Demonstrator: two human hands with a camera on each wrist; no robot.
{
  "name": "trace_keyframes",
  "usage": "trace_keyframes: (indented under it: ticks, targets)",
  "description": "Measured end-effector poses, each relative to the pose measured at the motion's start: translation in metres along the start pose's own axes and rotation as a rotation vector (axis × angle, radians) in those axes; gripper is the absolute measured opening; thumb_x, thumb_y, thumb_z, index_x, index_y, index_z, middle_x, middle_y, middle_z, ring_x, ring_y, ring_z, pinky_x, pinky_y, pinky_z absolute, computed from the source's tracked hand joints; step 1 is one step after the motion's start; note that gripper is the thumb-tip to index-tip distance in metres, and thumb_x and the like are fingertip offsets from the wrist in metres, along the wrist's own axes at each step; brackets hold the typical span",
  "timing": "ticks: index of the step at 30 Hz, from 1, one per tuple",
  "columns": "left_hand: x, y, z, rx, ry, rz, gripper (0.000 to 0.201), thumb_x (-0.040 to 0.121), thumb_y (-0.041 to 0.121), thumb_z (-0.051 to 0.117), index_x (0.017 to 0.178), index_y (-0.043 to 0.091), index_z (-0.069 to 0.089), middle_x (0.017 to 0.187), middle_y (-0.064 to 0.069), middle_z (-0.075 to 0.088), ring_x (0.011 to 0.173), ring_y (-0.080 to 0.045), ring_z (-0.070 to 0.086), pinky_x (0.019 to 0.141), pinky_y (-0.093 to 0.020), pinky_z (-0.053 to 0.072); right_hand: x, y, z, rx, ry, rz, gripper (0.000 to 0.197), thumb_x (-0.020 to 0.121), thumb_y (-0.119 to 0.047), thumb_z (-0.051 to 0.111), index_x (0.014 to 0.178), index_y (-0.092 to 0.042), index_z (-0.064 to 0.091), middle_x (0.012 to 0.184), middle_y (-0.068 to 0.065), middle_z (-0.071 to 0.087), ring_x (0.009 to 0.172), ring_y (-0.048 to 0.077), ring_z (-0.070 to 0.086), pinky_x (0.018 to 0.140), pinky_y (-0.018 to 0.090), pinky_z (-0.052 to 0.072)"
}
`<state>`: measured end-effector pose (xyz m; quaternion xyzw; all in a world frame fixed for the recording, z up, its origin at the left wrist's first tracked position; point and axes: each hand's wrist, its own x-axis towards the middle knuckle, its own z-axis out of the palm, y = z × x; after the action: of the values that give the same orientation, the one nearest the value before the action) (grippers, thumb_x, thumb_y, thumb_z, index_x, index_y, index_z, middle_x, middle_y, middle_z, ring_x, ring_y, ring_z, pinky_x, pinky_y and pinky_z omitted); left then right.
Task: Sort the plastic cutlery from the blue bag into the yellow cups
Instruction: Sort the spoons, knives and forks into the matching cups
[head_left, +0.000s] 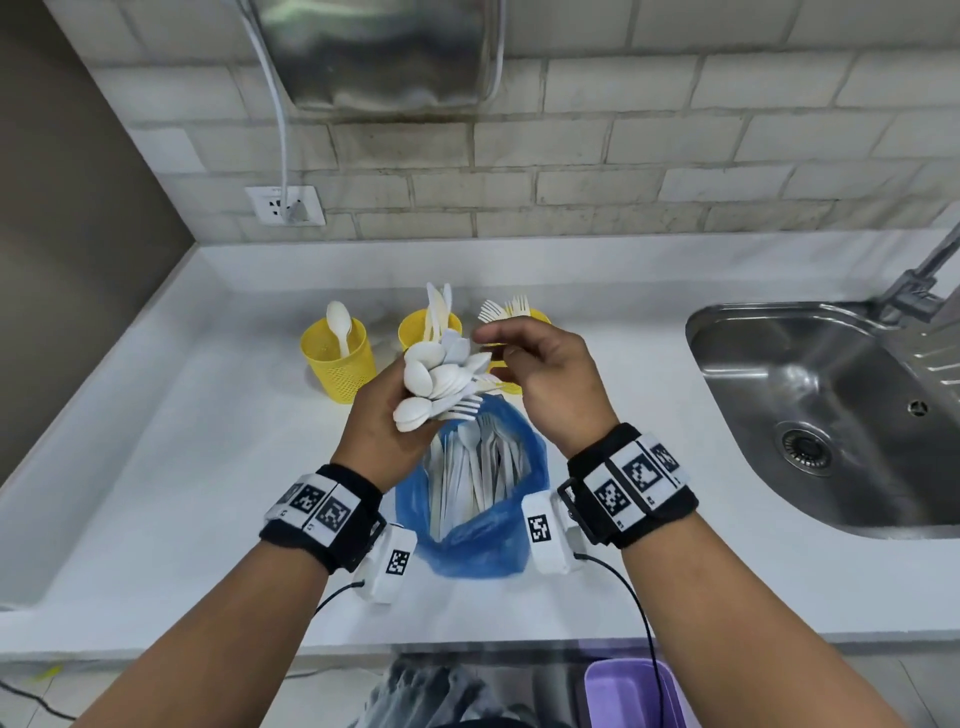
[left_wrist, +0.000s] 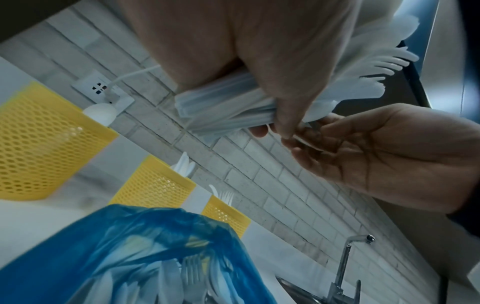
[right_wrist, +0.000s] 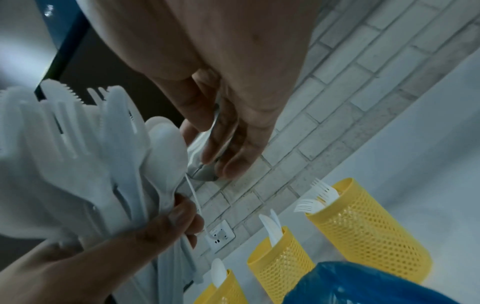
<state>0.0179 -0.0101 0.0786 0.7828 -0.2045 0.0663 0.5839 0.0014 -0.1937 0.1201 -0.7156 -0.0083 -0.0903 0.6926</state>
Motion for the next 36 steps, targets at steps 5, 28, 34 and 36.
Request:
trace_keyframes:
  ticks: [5,28,34,36]
  targets:
    - [0.005,-0.01,-0.017,-0.077,0.007,-0.049,0.032,0.088,0.004,0.077,0.118,0.009,0.066,0.115,-0.006,0.073,0.107,-0.022,0.069,0.095,-0.032,0.055,0.001,-0.002,0.013,-0.055,-0.07,-0.084,0.037,0.09,0.014,0.053,0.096,-0.017,0.074,0.101,0.01,0.076,0.092,0.02,0.071,0.092,0.038,0.057]
    - [0.025,-0.026,-0.057,-0.393,-0.038,-0.303,0.041,0.081,0.014,0.081,0.12,0.021,0.072,0.113,0.005,0.078,0.106,-0.01,0.074,0.085,-0.019,0.056,0.042,0.019,0.072,0.217,0.071,0.037,0.021,0.091,0.004,0.068,0.106,-0.011,0.072,0.087,0.0,0.069,0.067,0.014,0.064,0.069,0.031,0.057]
    - [0.033,-0.032,-0.056,-0.44,-0.053,-0.311,0.05,0.078,0.018,0.082,0.126,0.018,0.07,0.12,0.0,0.076,0.115,-0.018,0.071,0.098,-0.03,0.055,0.05,0.018,0.072,0.265,0.068,0.07,0.02,0.091,0.008,0.066,0.102,-0.007,0.07,0.082,0.003,0.066,0.066,0.012,0.065,0.068,0.029,0.057]
    - [0.034,-0.034,-0.055,-0.464,-0.059,-0.322,0.05,0.078,0.016,0.082,0.126,0.018,0.07,0.121,-0.001,0.076,0.115,-0.019,0.071,0.097,-0.029,0.056,0.053,0.018,0.069,0.253,0.048,0.061,0.019,0.092,0.009,0.064,0.106,-0.002,0.069,0.081,0.001,0.065,0.066,0.012,0.065,0.068,0.029,0.058]
